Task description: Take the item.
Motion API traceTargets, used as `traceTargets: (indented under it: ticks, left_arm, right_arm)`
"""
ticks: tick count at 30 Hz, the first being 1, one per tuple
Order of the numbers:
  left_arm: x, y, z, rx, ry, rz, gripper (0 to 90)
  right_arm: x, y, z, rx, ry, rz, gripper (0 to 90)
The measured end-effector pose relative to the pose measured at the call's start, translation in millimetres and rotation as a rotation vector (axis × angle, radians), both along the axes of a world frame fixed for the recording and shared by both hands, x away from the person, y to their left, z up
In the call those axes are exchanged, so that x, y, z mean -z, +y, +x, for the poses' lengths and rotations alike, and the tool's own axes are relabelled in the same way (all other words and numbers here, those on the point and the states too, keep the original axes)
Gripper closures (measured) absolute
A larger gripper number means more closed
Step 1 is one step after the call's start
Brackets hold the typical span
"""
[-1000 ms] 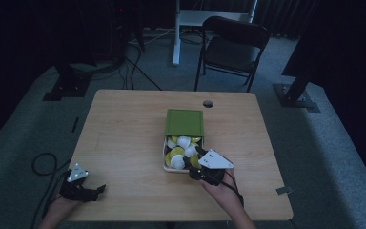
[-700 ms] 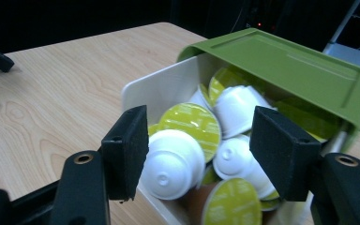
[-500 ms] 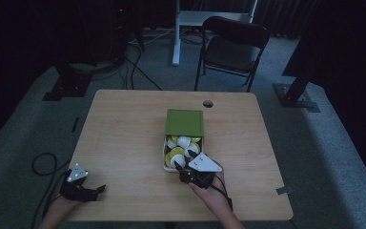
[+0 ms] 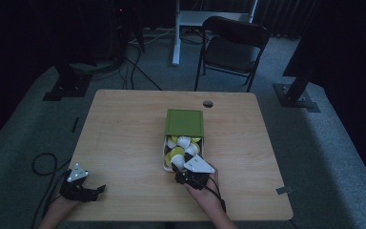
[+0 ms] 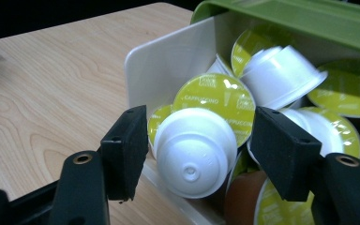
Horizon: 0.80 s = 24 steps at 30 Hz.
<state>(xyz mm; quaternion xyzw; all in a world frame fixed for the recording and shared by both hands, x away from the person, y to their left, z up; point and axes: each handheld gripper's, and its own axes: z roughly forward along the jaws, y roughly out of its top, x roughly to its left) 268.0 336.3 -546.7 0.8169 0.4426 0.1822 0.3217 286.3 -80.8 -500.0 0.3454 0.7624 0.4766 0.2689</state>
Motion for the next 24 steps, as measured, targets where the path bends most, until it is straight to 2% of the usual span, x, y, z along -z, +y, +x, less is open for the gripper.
traceTargets:
  ticks: [3, 9, 14, 19, 24]
  left_arm:
    - [0.0, -0.1, 0.0, 0.0, 0.0, 0.0, 1.2]
    - [0.0, -0.1, 0.0, 0.0, 0.0, 0.0, 1.2]
    - [0.0, -0.1, 0.0, 0.0, 0.0, 0.0, 1.2]
    - [0.0, 0.0, 0.0, 0.0, 0.0, 0.0, 1.2]
    - [0.0, 0.0, 0.0, 0.0, 0.0, 0.0, 1.2]
  right_arm:
    - [3.8, 1.4, 0.5, 0.0, 0.012, -0.005, 37.3]
    - [6.2, 4.6, 0.9, 0.013, 0.0, -0.019, 38.4]
    - [9.1, 6.5, 0.3, 0.0, 0.02, -0.025, 38.9]
    - [12.2, 7.4, 1.1, 0.022, 0.032, -0.029, 40.8]
    - [15.0, 14.3, 0.7, 0.049, 0.016, -0.063, 40.0]
